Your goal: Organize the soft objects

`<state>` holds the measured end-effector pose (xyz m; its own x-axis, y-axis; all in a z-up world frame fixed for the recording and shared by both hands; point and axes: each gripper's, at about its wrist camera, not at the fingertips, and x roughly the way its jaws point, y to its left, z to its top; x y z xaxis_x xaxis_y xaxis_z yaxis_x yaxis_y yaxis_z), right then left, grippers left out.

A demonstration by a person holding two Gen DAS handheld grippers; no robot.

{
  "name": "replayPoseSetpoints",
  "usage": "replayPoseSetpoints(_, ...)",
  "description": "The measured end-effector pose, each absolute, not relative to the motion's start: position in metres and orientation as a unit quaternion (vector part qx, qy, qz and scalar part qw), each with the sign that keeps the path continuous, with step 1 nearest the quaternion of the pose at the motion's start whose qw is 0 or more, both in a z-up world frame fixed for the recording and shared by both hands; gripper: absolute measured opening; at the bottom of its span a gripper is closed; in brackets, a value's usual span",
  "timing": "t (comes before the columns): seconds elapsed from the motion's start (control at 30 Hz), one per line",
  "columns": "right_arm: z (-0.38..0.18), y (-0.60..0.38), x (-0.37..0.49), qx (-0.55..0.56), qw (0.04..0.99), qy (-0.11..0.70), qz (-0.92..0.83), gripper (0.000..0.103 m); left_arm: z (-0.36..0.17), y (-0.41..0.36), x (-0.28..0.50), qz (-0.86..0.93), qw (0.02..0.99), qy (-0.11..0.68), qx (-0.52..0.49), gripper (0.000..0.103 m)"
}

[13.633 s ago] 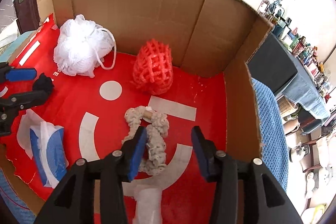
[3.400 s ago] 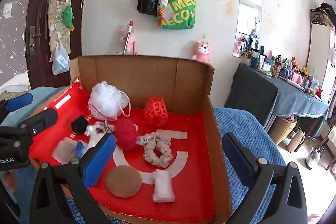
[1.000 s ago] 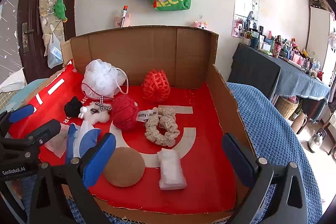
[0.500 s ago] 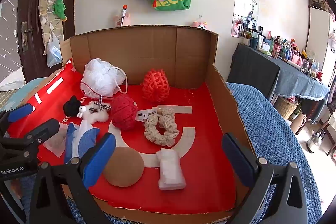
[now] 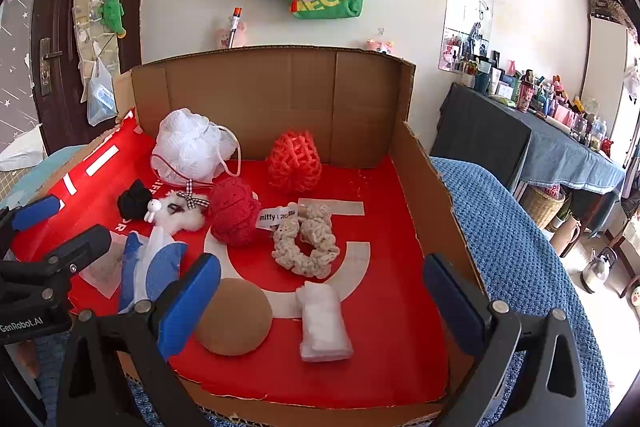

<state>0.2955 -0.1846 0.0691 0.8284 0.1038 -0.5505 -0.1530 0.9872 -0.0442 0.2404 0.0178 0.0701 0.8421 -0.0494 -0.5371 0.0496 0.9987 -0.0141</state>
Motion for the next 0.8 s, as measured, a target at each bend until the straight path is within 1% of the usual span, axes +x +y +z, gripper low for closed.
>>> replayPoseSetpoints(0.8,0.0689,-0.1832,0.2968,-0.046,0.955,0.286,0.066,0.103,0.0694,0.0178,0.2417,-0.026,0.959,0.281,0.001,0.103)
